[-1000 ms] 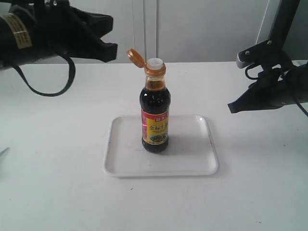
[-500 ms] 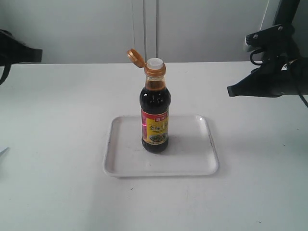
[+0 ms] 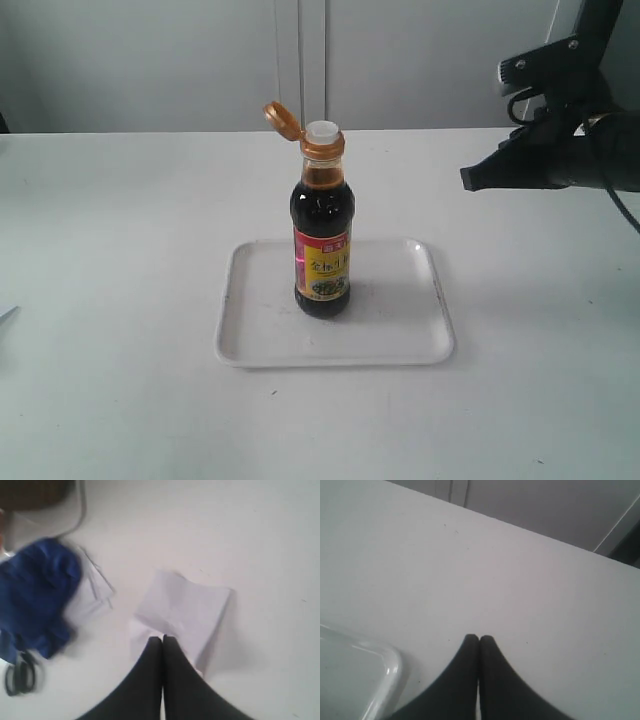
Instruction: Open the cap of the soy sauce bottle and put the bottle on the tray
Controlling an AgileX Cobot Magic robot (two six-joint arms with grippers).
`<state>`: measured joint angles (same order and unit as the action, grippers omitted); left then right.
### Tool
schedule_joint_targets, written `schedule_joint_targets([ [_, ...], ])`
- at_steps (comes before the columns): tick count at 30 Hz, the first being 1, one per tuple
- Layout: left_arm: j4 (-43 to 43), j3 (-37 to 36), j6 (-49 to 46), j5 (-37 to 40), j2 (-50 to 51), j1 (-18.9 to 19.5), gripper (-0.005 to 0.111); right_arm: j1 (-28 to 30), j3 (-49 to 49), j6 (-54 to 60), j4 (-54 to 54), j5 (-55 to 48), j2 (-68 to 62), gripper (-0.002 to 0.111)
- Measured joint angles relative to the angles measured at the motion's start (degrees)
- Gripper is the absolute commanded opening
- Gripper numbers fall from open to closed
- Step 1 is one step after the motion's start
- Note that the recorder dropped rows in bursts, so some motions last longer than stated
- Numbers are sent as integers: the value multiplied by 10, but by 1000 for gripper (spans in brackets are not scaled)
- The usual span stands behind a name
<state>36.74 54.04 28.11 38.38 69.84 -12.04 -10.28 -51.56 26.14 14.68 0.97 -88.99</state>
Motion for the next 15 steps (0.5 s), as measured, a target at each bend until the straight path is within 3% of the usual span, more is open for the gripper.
schedule_joint_targets([
  [4, -142, 0, -49, 7, 0, 0, 0, 0, 0, 49, 0, -20, 0, 0],
  [9, -327, 0, -213, 0, 0, 0, 0, 0, -3, 52, 0, -81, 0, 0],
  [15, -341, 0, -258, -15, -21, 0, 0, 38, -53, 3, -1, -254, 0, 0],
])
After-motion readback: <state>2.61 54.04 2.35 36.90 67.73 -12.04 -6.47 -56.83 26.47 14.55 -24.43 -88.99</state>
